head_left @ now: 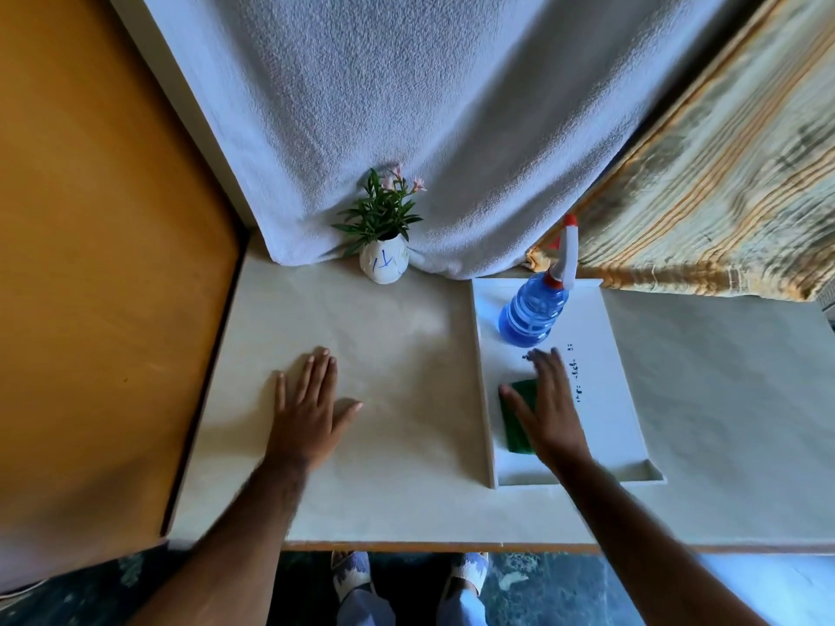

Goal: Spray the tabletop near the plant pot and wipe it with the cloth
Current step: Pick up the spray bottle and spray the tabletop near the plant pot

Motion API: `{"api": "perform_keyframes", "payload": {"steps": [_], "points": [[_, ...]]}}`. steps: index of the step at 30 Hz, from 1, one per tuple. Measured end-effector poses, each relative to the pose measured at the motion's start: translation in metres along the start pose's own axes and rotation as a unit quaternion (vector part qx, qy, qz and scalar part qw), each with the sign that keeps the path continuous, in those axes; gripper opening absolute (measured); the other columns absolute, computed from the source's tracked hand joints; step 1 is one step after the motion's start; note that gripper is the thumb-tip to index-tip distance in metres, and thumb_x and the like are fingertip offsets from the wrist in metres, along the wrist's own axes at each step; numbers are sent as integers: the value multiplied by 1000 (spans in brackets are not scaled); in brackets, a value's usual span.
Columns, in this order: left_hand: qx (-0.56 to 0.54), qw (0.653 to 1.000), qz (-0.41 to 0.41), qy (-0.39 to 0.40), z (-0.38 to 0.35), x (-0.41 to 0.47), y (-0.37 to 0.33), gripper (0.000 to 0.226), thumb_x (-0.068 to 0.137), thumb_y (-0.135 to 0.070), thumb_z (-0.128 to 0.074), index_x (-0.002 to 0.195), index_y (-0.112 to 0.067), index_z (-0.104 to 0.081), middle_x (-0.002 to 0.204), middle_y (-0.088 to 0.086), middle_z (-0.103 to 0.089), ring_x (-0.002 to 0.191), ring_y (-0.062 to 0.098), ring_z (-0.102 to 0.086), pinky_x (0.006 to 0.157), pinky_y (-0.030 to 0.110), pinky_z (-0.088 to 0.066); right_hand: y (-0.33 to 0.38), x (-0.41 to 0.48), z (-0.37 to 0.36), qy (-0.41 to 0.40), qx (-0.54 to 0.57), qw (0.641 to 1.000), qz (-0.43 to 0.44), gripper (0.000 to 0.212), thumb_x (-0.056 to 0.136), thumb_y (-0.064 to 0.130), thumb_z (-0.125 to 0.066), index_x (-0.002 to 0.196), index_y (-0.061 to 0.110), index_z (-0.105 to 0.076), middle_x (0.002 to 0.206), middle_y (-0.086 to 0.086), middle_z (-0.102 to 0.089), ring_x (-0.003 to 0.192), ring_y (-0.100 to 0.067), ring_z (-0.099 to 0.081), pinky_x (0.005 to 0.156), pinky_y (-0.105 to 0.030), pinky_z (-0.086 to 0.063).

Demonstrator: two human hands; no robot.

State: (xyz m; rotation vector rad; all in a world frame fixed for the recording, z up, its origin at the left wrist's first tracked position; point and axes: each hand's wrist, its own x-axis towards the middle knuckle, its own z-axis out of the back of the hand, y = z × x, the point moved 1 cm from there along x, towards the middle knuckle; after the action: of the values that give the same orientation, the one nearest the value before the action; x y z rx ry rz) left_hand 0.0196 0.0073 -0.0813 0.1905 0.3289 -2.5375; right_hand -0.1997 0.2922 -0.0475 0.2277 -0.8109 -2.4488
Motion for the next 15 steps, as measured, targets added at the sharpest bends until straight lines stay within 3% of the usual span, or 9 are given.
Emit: {"api": "perform_keyframes", "payload": {"steps": [4, 6, 8, 10, 13, 15], "points": [[-11, 1000, 0, -14, -7, 3, 3, 97, 99, -75, -6, 160, -6, -39, 170, 13, -37, 155, 32, -37, 122, 71, -30, 21, 63, 33, -138, 191, 966, -103, 100, 80, 64, -75, 154, 11, -35, 157, -10, -41, 145, -21, -38, 122, -39, -31], [-12, 999, -4, -29, -10, 3, 4, 94, 102, -73, -10, 159, -5, -42, 168, 15, -41, 153, 34, -43, 120, 73, -34, 29, 98, 48, -158, 247, 952, -85, 101, 76, 55, -83, 154, 17, -33, 157, -6, -43, 144, -20, -43, 121, -43, -35], [-4, 999, -7, -41, -14, 3, 5, 89, 103, -70, -18, 158, -5, -43, 166, 15, -43, 151, 34, -45, 119, 72, -36, 34, 128, 54, -139, 271, 951, -51, 93, 76, 43, -90, 151, 26, -38, 148, -2, -54, 134, -20, -55, 109, -40, -49], [2, 999, -8, -52, -17, 3, 5, 86, 101, -68, -30, 159, -7, -41, 168, 13, -42, 152, 32, -44, 119, 71, -36, 37, 146, 56, -121, 258, 958, -32, 72, 78, 36, -88, 140, 35, -52, 128, 6, -67, 109, -8, -66, 90, -31, -58], [14, 997, -7, -72, -23, 3, 8, 86, 97, -67, -36, 162, -10, -37, 170, 9, -38, 155, 29, -40, 123, 68, -34, 39, 158, 51, -140, 305, 941, -39, 51, 79, 22, -72, 129, 25, -66, 103, -19, -76, 79, -13, -69, 77, -27, -58], [18, 996, -6, -85, -25, 3, 9, 86, 97, -67, -36, 163, -11, -36, 171, 8, -36, 156, 28, -38, 124, 66, -33, 47, 160, 52, -151, 332, 931, -25, 46, 79, 11, -63, 122, 28, -69, 95, -17, -77, 70, -14, -71, 68, -24, -58]]}}
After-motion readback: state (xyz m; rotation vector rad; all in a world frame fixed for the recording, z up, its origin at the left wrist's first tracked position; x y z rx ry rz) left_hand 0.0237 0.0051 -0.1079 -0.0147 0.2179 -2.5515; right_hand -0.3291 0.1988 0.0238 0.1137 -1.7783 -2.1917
